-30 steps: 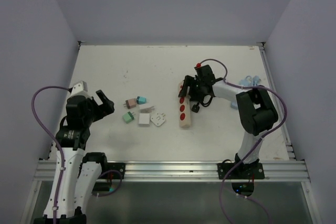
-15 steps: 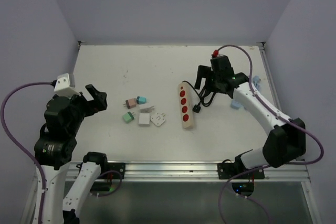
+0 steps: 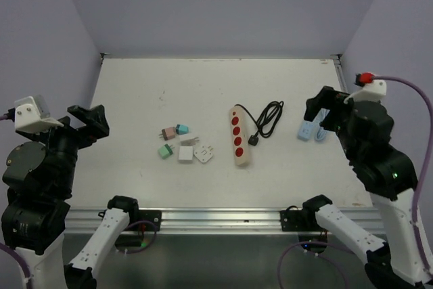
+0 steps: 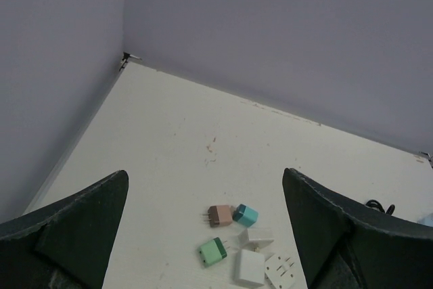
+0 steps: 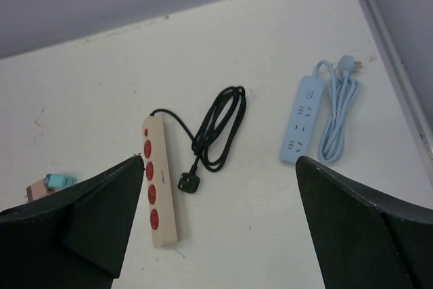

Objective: Pull the plug off the socket

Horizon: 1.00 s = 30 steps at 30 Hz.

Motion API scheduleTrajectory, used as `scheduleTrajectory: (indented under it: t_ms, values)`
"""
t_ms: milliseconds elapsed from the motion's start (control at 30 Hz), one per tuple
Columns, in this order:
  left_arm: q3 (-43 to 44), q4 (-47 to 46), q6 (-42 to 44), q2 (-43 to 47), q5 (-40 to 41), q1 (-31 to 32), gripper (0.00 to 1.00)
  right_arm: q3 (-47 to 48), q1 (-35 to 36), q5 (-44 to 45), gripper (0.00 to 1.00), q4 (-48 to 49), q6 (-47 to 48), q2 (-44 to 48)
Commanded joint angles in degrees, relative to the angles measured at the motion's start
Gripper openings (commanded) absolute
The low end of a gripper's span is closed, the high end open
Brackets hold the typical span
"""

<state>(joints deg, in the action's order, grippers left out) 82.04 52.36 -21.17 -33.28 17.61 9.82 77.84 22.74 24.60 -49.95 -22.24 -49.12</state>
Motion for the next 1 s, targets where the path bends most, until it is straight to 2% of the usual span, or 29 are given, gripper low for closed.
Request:
scheduleTrajectory:
  t_ms: [0, 233, 467, 967]
  values:
    - [5.0, 3.2, 1.9, -2.7, 3.7, 0.5, 1.00, 3.1, -0.2, 3.3, 0.99, -2.3, 4.6, 7.4]
    - [10.6, 3.8, 1.7, -3.9, 7.6, 1.6, 1.00, 3.3, -0.2, 6.5, 0.99, -0.8, 11.9, 20.6]
    - [10.2, 4.1, 2.5, -4.3, 13.1, 3.7, 1.00, -1.5, -0.2, 7.7, 0.99, 6.4, 16.6, 31.4]
    - [7.6, -1.1, 3.0, -2.1, 14.3, 4.1, 1.00, -5.9, -0.2, 6.7, 0.99, 13.0, 18.7, 33.2]
